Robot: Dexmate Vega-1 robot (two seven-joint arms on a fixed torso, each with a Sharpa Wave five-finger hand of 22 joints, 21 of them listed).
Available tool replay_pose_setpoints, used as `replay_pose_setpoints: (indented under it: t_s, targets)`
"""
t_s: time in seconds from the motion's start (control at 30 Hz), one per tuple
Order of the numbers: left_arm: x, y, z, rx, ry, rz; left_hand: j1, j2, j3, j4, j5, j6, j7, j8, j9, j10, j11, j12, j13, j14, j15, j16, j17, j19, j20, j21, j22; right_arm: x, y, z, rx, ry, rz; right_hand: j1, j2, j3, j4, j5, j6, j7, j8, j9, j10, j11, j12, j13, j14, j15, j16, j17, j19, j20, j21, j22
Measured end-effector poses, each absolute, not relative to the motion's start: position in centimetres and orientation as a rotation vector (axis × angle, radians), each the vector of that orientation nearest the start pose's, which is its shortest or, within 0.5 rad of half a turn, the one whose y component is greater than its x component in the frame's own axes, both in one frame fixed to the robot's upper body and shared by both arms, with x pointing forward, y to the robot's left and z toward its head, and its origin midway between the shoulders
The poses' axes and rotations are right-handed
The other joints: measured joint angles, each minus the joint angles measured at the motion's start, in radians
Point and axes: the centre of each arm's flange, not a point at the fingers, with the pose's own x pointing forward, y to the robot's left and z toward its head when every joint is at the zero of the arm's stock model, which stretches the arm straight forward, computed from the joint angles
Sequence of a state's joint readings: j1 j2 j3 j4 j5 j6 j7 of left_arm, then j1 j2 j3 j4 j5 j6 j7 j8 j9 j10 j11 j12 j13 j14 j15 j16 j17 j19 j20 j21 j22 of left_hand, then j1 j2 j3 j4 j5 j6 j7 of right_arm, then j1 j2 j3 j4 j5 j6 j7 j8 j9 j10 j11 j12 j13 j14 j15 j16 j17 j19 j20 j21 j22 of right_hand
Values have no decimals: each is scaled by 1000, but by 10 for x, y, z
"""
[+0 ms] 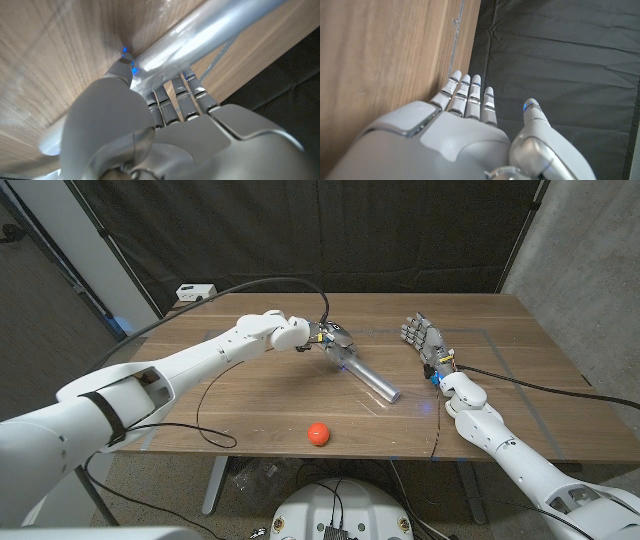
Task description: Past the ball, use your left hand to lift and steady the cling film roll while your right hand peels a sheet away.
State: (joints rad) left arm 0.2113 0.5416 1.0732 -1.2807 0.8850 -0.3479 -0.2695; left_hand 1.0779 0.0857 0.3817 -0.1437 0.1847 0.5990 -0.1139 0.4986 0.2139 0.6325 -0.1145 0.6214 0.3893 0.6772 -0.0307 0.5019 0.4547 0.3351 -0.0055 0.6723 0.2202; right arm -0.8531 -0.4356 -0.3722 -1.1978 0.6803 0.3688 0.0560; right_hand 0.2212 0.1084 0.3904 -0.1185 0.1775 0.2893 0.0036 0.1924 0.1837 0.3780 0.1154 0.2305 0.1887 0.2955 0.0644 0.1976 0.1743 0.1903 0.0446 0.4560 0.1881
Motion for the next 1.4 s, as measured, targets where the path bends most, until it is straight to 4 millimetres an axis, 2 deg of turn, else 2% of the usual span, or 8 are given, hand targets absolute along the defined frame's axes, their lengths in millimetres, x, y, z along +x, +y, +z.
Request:
replay_pose_setpoints:
  t_s: [0.07, 0.1, 0.2, 0.7, 0.83, 0.93, 1.03, 1.4]
  targets:
    - [658, 70, 26, 2135, -801, -541, 9, -9, -7, -4, 0, 23, 23, 13, 3, 24, 24, 1, 10, 26, 26, 25, 2, 19, -5, 29, 8, 661, -282, -63, 131, -579, 200, 0, 0, 0, 0, 0, 0, 0, 0, 0, 0, 0, 0, 0, 0, 0, 0, 0, 0, 0, 0, 1]
    - [658, 71, 25, 2143, -819, -528, 10, -10, -11, -3, 0, 23, 23, 15, 1, 25, 25, 1, 10, 34, 34, 25, 2, 22, -9, 39, 10, 662, -281, -63, 129, -578, 197, 0, 0, 0, 0, 0, 0, 0, 0, 0, 0, 0, 0, 0, 0, 0, 0, 0, 3, -3, 0, 4]
    - [659, 73, 22, 2153, -835, -517, 15, -16, -11, -2, 0, 34, 34, 19, 1, 41, 41, 3, 21, 52, 38, 37, 2, 28, -7, 53, 15, 661, -281, -62, 127, -577, 196, 0, 0, 0, 0, 0, 0, 0, 0, 0, 0, 0, 0, 0, 0, 0, 0, 0, 4, -3, 0, 5]
    - [658, 85, 16, 2099, -861, -455, 15, -16, -21, 7, -1, 38, 40, 20, 22, 44, 44, 3, 42, 69, 50, 44, 3, 51, -9, 99, 24, 661, -278, -59, 119, -581, 198, -5, -5, 4, 4, -1, 0, 0, 0, 0, 0, 0, 0, 0, 0, 0, 0, 0, 7, 0, -6, 5]
    - [658, 90, 20, 2042, -852, -437, 24, -24, -20, 8, -1, 62, 64, 20, 29, 68, 68, 7, 67, 92, 45, 26, 75, 70, -4, 121, 29, 660, -278, -58, 119, -584, 199, -5, -5, 4, 4, -1, 0, 0, 0, 0, 0, 0, 0, 0, 0, 0, 0, 0, 7, 0, -6, 5]
    - [656, 93, 28, 1953, -856, -414, 24, -24, -20, 8, -3, 64, 65, 20, 36, 70, 70, 11, 70, 97, 43, 12, 82, 76, -2, 131, 29, 660, -278, -57, 118, -586, 199, -5, -5, 4, 4, -1, 0, 0, 0, 0, 0, 0, 0, 0, 0, 0, 0, 0, 7, 0, -6, 5]
    - [655, 96, 33, 1879, -852, -398, 27, -28, -20, 8, 0, 92, 93, 20, 43, 72, 72, 54, 70, 118, 28, -6, 74, 83, -2, 146, 29, 659, -278, -57, 117, -587, 200, -5, -5, 4, 4, -1, 0, 0, 0, 0, 0, 0, 0, 0, 0, 0, 0, 0, 7, 0, -6, 5]
    - [648, 104, 56, 1649, -876, -330, 27, -28, -18, 5, 0, 92, 93, 20, 67, 72, 72, 54, 70, 134, 9, -52, 41, 101, 6, 184, 28, 656, -277, -56, 113, -595, 203, -5, -5, 4, 4, -1, 0, 0, 0, 0, 0, 0, 0, 0, 0, 0, 0, 0, 7, 0, -6, 5]
